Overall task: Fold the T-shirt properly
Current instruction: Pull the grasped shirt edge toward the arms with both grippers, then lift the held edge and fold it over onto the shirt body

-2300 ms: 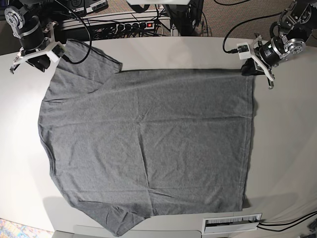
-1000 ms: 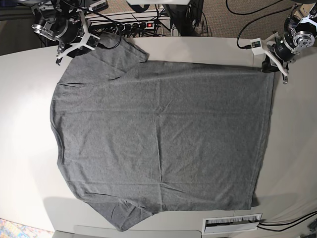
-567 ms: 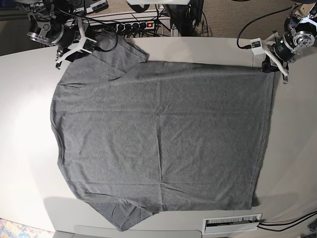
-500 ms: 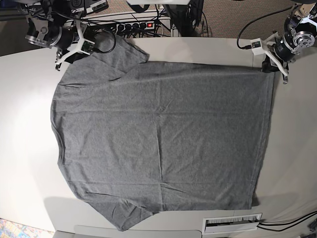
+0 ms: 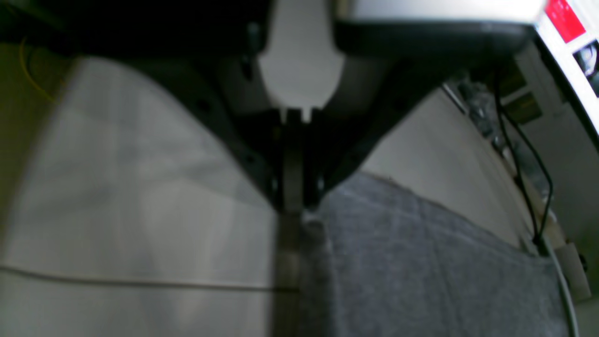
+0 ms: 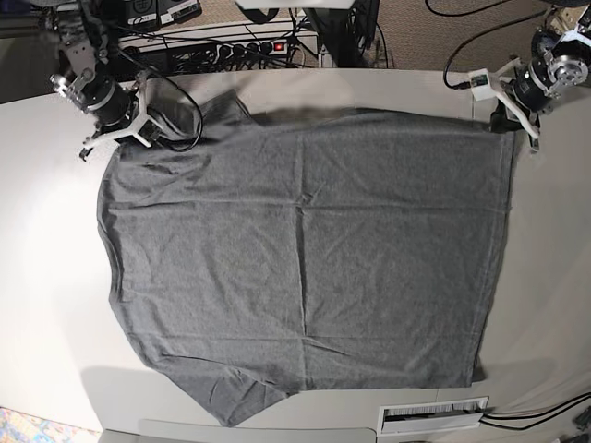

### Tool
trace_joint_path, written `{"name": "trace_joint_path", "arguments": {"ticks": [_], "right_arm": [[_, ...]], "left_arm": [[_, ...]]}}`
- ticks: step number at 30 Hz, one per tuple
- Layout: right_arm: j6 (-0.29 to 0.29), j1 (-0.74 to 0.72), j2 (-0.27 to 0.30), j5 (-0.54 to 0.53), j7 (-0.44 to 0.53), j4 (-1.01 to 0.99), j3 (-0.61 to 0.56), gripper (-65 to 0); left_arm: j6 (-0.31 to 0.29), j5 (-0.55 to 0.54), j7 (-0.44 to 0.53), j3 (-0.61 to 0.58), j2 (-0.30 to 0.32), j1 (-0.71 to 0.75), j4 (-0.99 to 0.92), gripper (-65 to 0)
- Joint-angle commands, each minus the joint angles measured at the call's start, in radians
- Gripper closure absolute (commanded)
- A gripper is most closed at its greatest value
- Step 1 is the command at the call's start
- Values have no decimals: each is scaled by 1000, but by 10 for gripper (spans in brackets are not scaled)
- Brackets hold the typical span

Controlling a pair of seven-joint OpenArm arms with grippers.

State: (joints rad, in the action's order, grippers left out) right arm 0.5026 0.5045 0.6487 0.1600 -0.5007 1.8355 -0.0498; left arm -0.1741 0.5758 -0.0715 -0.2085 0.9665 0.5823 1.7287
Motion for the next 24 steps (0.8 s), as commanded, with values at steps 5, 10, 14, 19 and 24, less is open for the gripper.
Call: {"name": "trace_joint_path", "arguments": {"ticks": [5,10,14,19,24], "right_arm": [[43,-6,22,-23,-37,4,-1,0],[44,-5,22,-110,-158,37,-1,0],[44,10,24,-149,-261,117,-1,0],[43,93,30,-143,-270,220,-1,0],[44,176,30,-141,-303,296,34,0]], "left_arm": [[-96,-14,-8,-11,14,19,-11,0],[-96,-14,-11,-11,14,21,-11,0],[-97,-14,-23,-11,14,23,-11,0],[-95,27,-45,-11,21,62,-10,0],[-21,101,-76,-11,20,147,16,0]]}}
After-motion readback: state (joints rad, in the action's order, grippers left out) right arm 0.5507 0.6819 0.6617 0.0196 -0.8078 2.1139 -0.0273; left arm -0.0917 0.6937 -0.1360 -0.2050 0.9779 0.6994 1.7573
